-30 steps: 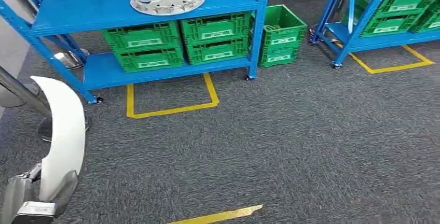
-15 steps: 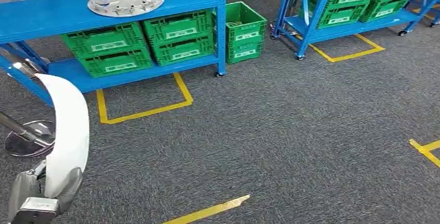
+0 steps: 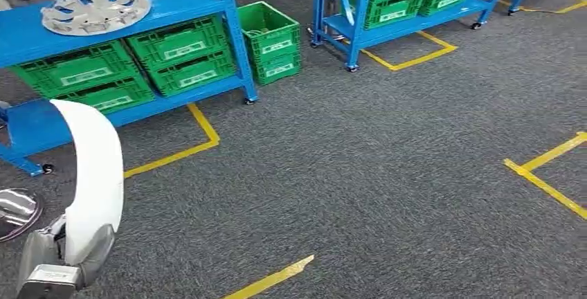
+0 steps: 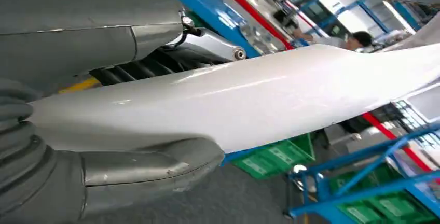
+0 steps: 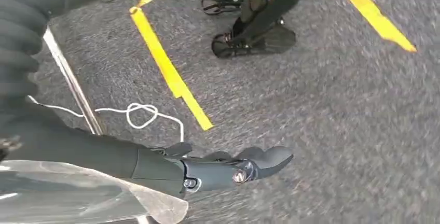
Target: Take the parts from the cabinet and place them on the table.
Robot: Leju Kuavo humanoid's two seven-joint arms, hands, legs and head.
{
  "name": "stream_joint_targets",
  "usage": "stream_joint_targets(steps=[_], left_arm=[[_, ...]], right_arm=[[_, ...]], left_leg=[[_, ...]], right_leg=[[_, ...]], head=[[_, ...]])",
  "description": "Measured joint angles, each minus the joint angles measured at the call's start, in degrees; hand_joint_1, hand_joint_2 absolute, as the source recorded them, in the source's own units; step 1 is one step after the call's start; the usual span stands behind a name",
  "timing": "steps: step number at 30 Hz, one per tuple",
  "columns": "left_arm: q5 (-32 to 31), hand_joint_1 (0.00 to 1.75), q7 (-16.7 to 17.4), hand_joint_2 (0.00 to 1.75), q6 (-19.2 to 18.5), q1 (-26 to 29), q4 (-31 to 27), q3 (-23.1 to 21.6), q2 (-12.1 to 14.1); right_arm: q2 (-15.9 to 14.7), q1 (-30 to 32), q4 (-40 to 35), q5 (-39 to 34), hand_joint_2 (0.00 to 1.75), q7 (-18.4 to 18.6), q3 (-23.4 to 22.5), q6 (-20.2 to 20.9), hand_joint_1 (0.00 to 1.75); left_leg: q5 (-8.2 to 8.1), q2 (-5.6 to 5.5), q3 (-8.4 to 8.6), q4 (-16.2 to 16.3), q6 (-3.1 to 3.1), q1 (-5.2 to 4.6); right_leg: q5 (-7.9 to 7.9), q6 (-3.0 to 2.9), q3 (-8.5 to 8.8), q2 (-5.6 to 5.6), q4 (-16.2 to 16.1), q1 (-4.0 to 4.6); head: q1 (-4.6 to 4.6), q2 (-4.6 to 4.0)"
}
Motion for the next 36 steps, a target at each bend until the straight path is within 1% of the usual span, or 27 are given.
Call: stream_joint_targets(steps=[1,4,5,6,7,8,9,10,11,12,14,15,16,17,20,21,22,23,25,26,27,29,30,31,34,35,36], left_arm=[[0.0,1.75,-0.2,1.75,0.0,0.0,0.0,-0.1,0.0],[0.3,1.75,-0.5,1.75,0.0,-0.3,0.2,-0.2,-0.1],[0.3,1.75,-0.5,1.75,0.0,-0.3,0.2,-0.2,-0.1],[0.3,1.75,-0.5,1.75,-0.1,-0.6,0.2,-0.2,-0.2],[0.3,1.75,-0.6,1.75,-0.1,-0.5,0.2,-0.2,-0.2],[0.3,1.75,-0.6,1.75,-0.1,-0.4,0.2,-0.2,-0.2],[0.3,1.75,-0.6,1.75,-0.1,-0.4,0.3,-0.2,-0.2],[0.3,1.75,-0.6,1.75,-0.2,-0.4,0.4,-0.3,-0.2],[0.4,1.75,-0.6,1.75,-0.2,-0.4,0.4,-0.3,-0.2],[0.4,1.75,-0.6,1.75,-0.2,-0.4,0.5,-0.3,-0.2],[0.3,1.75,-0.6,1.75,-0.3,-0.5,0.5,-0.3,-0.2],[0.3,1.75,-0.6,1.75,-0.3,-0.5,0.5,-0.3,-0.2],[0.3,1.75,-0.6,1.75,-0.1,-0.3,0.5,-0.3,-0.2],[0.3,1.75,-0.6,1.75,0.1,-0.1,0.5,-0.2,-0.1],[1.2,1.75,-1.0,1.75,1.3,1.3,0.4,0.5,0.0],[1.6,1.75,-1.0,1.75,1.3,1.6,0.4,0.8,0.1],[1.6,1.75,-1.0,1.75,1.4,1.9,0.3,1.0,0.2],[1.7,1.75,-1.0,1.75,1.4,2.2,0.3,1.2,0.3],[1.8,1.75,-1.1,1.75,1.4,2.7,0.3,1.5,0.3],[2.3,1.75,-1.6,1.75,1.5,2.7,0.3,1.6,0.5],[3.2,1.75,-2.6,1.75,1.6,2.7,0.4,1.8,0.9],[4.5,1.75,-4.6,1.75,1.5,2.7,0.6,2.8,1.6],[4.6,1.75,-5.2,1.75,1.3,2.7,0.6,3.3,1.7],[4.6,1.75,-5.4,1.75,0.9,2.8,0.6,3.8,1.9],[4.3,1.75,-5.4,1.75,0.4,3.2,0.7,4.7,1.9],[3.5,1.75,-5.2,1.75,0.4,3.2,0.7,5.0,1.9],[2.3,1.75,-4.7,1.75,0.4,3.2,0.7,5.3,1.9]], right_arm=[[0.0,-0.1,-0.2,-0.1,1.75,0.1,0.2,-0.2,0.00],[0.0,0.7,-0.4,-0.7,1.75,0.3,0.5,-0.6,0.00],[0.0,1.0,-0.8,-0.8,1.75,0.5,0.6,-0.7,0.00],[0.0,1.3,-1.0,-0.9,1.75,0.6,0.6,-0.8,0.00],[0.0,1.3,-1.2,-1.0,1.75,0.6,0.7,-0.8,0.00],[0.0,1.2,-1.2,-1.0,1.75,0.7,0.8,-0.8,0.00],[0.0,1.1,-1.3,-1.1,1.75,0.7,0.9,-0.8,0.00],[0.0,1.2,-1.3,-1.1,1.75,0.7,0.9,-0.8,0.00],[0.0,1.3,-1.3,-1.1,1.75,0.7,0.9,-0.8,0.00],[0.0,1.4,-1.3,-1.1,1.75,0.7,1.0,-0.8,0.00],[0.0,1.6,-1.4,-1.2,1.75,1.0,1.1,-0.9,0.00],[0.0,1.7,-1.5,-1.1,1.75,1.1,1.1,-1.0,0.00],[0.0,1.5,-1.6,-0.9,1.75,1.1,1.2,-1.0,0.00],[0.0,1.6,-1.6,-0.7,1.75,0.9,1.4,-0.9,0.00],[0.0,1.9,-1.5,1.2,1.75,0.0,1.7,-0.9,0.00],[0.1,1.8,-1.4,1.5,1.75,-0.2,1.7,-0.9,0.00],[0.1,1.7,-1.4,1.7,1.75,-0.2,1.9,-0.9,0.00],[0.1,1.6,-1.3,1.7,1.75,-0.3,2.1,-0.9,0.00],[0.1,1.2,-1.2,2.1,1.75,-0.5,2.3,-0.9,0.00],[0.1,1.1,-0.9,2.7,1.75,-1.0,2.3,-0.8,0.00],[0.1,0.9,-0.5,3.6,1.75,-1.5,2.3,-0.8,0.00],[0.1,0.3,0.0,5.0,1.75,-2.4,2.0,-0.6,0.00],[0.1,0.0,0.2,5.7,1.75,-2.8,2.0,-0.5,0.00],[0.1,-0.4,0.4,6.3,1.75,-3.2,1.9,-0.5,0.00],[0.1,-1.1,0.8,7.2,1.75,-3.8,1.6,-0.3,0.00],[0.1,-0.9,0.8,7.0,1.75,-3.8,1.4,-0.4,0.00],[0.1,-0.8,0.9,6.5,1.75,-3.5,1.3,-0.6,0.00]], left_leg=[[-0.27,-0.76,0.31,-1.2,0.38,0.08],[-0.84,0.57,0.30,-2.1,0.22,-0.20],[-0.38,1.28,0.43,-2.9,0.34,0.28],[-0.13,2.13,0.58,-3.2,0.45,0.43],[-0.07,2.57,0.44,-3.2,0.77,0.48],[-0.04,3.42,0.36,-3.2,0.80,0.43],[-0.04,4.24,0.33,-3.2,0.81,0.33],[-0.05,4.99,0.21,-3.2,0.80,0.32],[-0.06,5.67,0.24,-3.1,0.78,0.33],[-0.08,6.35,0.27,-3.1,0.75,0.34],[-0.25,7.51,0.49,-3.1,0.47,0.34],[-0.38,7.91,0.87,-3.1,0.18,0.29],[-0.67,8.37,0.80,-2.8,-0.32,-0.18],[-0.69,8.62,0.80,-2.8,-0.61,-0.17],[-0.77,10.09,1.19,-2.8,-1.43,0.00],[-1.66,8.68,1.07,-2.1,-1.96,0.29],[-3.85,6.19,0.09,0.2,-2.15,0.31],[-6.38,4.80,-1.51,4.3,-2.22,0.41],[-10.25,3.87,-5.41,13.5,-2.26,0.40],[-10.29,3.79,-6.29,15.3,-2.20,0.40],[-8.90,3.75,-5.88,14.4,-2.05,0.40],[-3.74,3.14,-2.51,6.8,-1.56,0.38],[-1.09,1.72,-0.24,1.6,-1.15,0.38],[-1.05,-1.31,0.94,-0.9,-0.66,0.39],[-1.35,-0.11,0.75,-2.2,-0.60,0.22],[-1.02,0.57,0.79,-2.5,-0.31,0.32],[-0.61,1.39,0.89,-3.1,-0.05,0.74]], right_leg=[[-0.08,0.26,0.06,0.65,0.5,0.59],[0.64,1.42,-1.32,2.17,0.5,-0.02],[0.63,1.75,-1.93,2.70,0.6,0.37],[-0.36,1.84,-2.28,0.69,1.6,0.31],[-2.64,2.19,-3.66,-1.72,4.3,0.35],[-5.36,2.60,-5.91,-3.10,9.2,0.15],[-7.57,2.94,-8.12,-3.63,14.2,-0.08],[-8.75,3.21,-9.72,-3.81,17.9,-0.21],[-8.50,3.40,-10.10,-3.88,19.0,-0.32],[-6.98,3.55,-9.00,-4.05,17.2,-0.46],[-2.20,3.56,-3.21,-5.16,6.8,-0.72],[-0.74,3.43,-0.14,-7.23,1.8,-0.69],[-1.36,2.88,0.55,-8.17,0.2,-0.30],[-1.06,2.28,0.74,-7.32,0.2,-0.37],[-0.83,1.39,-0.33,-5.76,0.2,-0.29],[-0.55,0.95,0.30,-5.43,0.0,-0.61],[-0.34,0.58,0.19,-5.00,0.0,-0.63],[-0.20,0.36,0.01,-4.56,0.0,-0.61],[-0.05,0.15,-0.28,-3.35,0.1,-0.45],[0.00,0.10,-0.31,-2.71,0.1,-0.37],[0.04,0.09,-0.30,-2.07,0.1,-0.27],[0.08,0.14,-0.24,-0.65,0.3,-0.17],[0.11,0.19,-0.18,0.06,0.4,-0.12],[0.23,0.42,-0.63,0.59,0.5,-0.08],[0.94,1.66,-1.88,2.46,0.7,-0.43],[1.16,2.07,-2.37,3.05,0.6,-0.30],[0.61,2.12,-2.67,1.44,1.3,-0.27]], head=[[0.00,0.00],[0.00,0.00],[-0.02,0.00],[0.11,0.00],[0.66,0.00],[0.81,0.00],[0.72,0.00],[0.79,0.00],[0.74,0.00],[0.76,0.00],[0.74,0.00],[0.79,0.00],[0.77,0.00],[0.57,0.00],[0.74,0.00],[0.65,0.00],[0.41,0.00],[0.46,0.00],[0.46,0.00],[0.46,0.00],[0.48,0.00],[0.46,0.00],[0.44,0.00],[0.59,0.00],[0.52,0.00],[0.52,0.00],[0.63,0.00]])
